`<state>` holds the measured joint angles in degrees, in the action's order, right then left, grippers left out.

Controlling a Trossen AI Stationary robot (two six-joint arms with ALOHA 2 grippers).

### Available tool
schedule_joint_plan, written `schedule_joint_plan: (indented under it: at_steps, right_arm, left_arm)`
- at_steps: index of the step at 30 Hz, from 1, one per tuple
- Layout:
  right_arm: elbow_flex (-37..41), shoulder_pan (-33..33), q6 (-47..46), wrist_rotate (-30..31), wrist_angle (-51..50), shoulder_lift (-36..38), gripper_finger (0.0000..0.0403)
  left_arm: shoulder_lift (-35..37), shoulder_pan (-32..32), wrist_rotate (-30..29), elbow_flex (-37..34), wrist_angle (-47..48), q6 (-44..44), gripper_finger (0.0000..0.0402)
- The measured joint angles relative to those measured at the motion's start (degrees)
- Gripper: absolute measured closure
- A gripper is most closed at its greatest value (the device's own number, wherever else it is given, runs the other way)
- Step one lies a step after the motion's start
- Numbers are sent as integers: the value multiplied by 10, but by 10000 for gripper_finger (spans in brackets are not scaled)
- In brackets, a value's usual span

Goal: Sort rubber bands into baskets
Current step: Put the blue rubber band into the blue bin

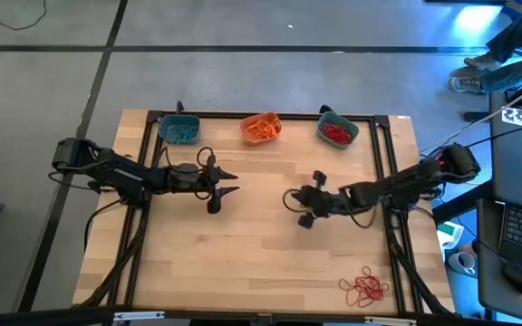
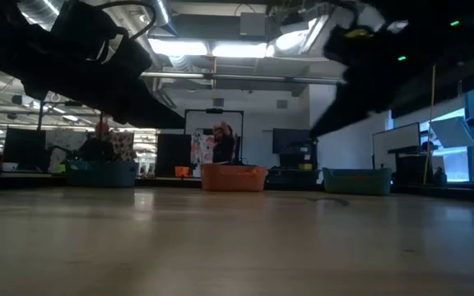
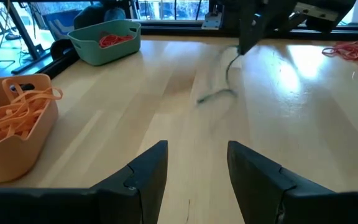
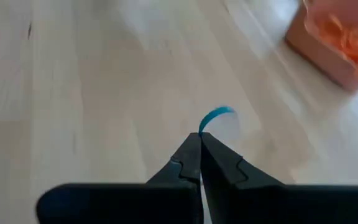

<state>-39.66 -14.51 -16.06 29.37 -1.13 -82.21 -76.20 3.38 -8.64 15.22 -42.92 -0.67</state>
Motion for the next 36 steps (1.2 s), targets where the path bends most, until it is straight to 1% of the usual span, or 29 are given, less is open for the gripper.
schedule_joint_plan:
  at_steps: [5,10,13,17,19,22,27,30,33,36]
  right_arm:
    - [0,55,74,-57,136,-54,391]
    - [0,90,91,-124,241,-112,391]
    - [0,98,91,-144,289,-144,391]
    - [0,98,92,-148,343,-181,390]
    - [-4,98,93,-155,362,-200,384]
    - [-18,98,90,-155,369,-226,351]
    - [-51,97,89,-161,367,-252,258]
    - [-70,97,89,-161,337,-251,212]
    - [-85,96,90,-161,281,-239,183]
    - [-90,96,88,-163,232,-215,170]
  left_arm:
    - [0,0,0,0,1,6,237]
    - [0,0,0,0,4,6,237]
    - [0,0,0,0,4,6,237]
    - [0,0,0,0,4,7,237]
    - [0,0,0,0,4,7,237]
    - [0,0,0,0,4,7,237]
    - [0,0,0,0,5,6,237]
    - [0,0,1,0,5,5,237]
    - [0,0,2,0,5,-2,238]
    - [0,0,5,0,5,-6,238]
